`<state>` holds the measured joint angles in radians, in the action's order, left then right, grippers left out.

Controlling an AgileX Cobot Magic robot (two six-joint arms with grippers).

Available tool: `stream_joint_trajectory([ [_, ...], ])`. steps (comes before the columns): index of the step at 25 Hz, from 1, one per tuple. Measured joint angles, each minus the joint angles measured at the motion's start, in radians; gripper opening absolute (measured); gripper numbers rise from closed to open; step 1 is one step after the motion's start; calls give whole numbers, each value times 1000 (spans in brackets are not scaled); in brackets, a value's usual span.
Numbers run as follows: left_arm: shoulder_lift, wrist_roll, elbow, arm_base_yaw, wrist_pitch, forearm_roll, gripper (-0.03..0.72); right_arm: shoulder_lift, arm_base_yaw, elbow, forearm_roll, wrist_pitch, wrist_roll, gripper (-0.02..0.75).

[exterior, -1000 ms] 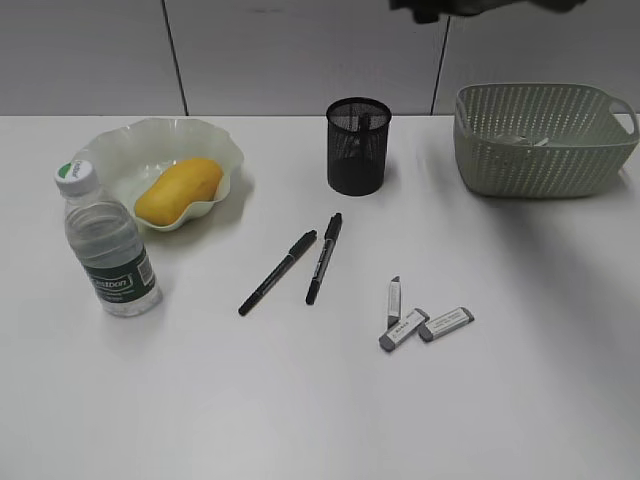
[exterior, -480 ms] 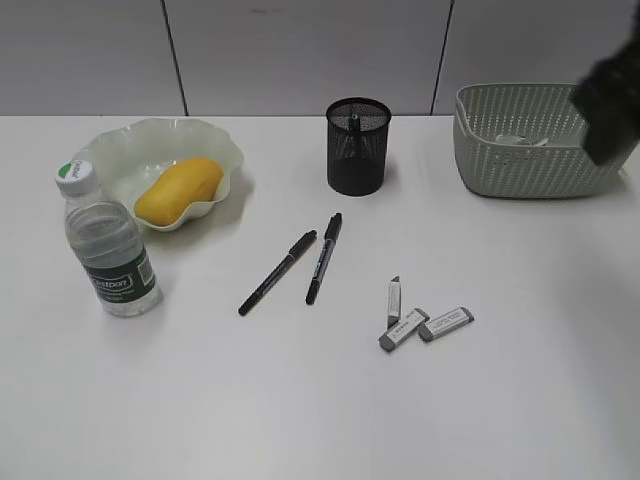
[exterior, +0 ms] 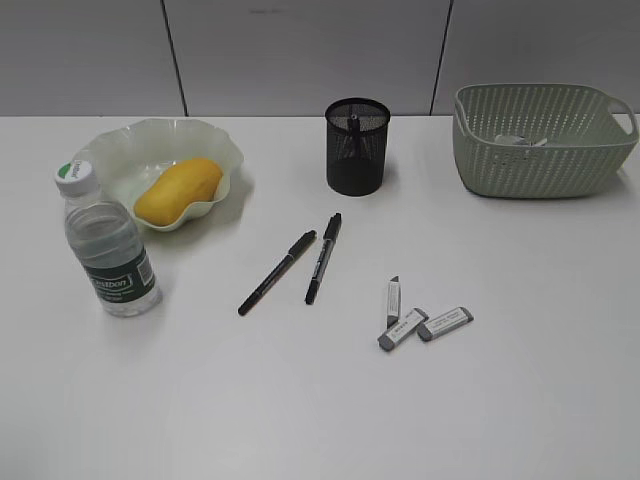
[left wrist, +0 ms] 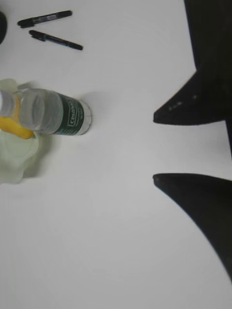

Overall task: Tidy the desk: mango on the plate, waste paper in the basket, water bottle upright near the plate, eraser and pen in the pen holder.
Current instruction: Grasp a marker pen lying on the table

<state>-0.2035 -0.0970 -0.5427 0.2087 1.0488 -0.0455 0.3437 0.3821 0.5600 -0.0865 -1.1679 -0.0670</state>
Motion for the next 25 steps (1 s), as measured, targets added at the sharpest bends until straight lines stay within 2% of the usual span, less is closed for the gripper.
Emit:
stream_joint_trajectory([
  [3,-173,75,-36,0,-35,57,287,-200,0,-28,21,84,6,359],
  [5,-315,136,-82,0,-60,134,347,-289,0,-46,30,103,13,358],
  [7,-482,179,-158,8,-83,201,398,-342,0,-49,29,114,14,358],
  [10,-742,207,-306,58,-115,257,427,-350,0,-49,29,123,16,351],
  [13,-944,213,-475,183,-154,242,431,-351,0,-50,29,123,16,338],
  [16,-1161,154,-643,335,-185,158,431,-351,0,-50,29,124,17,320],
  [18,-1335,128,-743,389,-184,120,431,-351,0,-50,29,124,17,316],
  [21,-1571,125,-862,420,-181,86,440,-351,0,-50,29,124,17,313],
  [25,-1781,139,-1004,424,-169,57,465,-351,0,-50,29,124,17,310],
])
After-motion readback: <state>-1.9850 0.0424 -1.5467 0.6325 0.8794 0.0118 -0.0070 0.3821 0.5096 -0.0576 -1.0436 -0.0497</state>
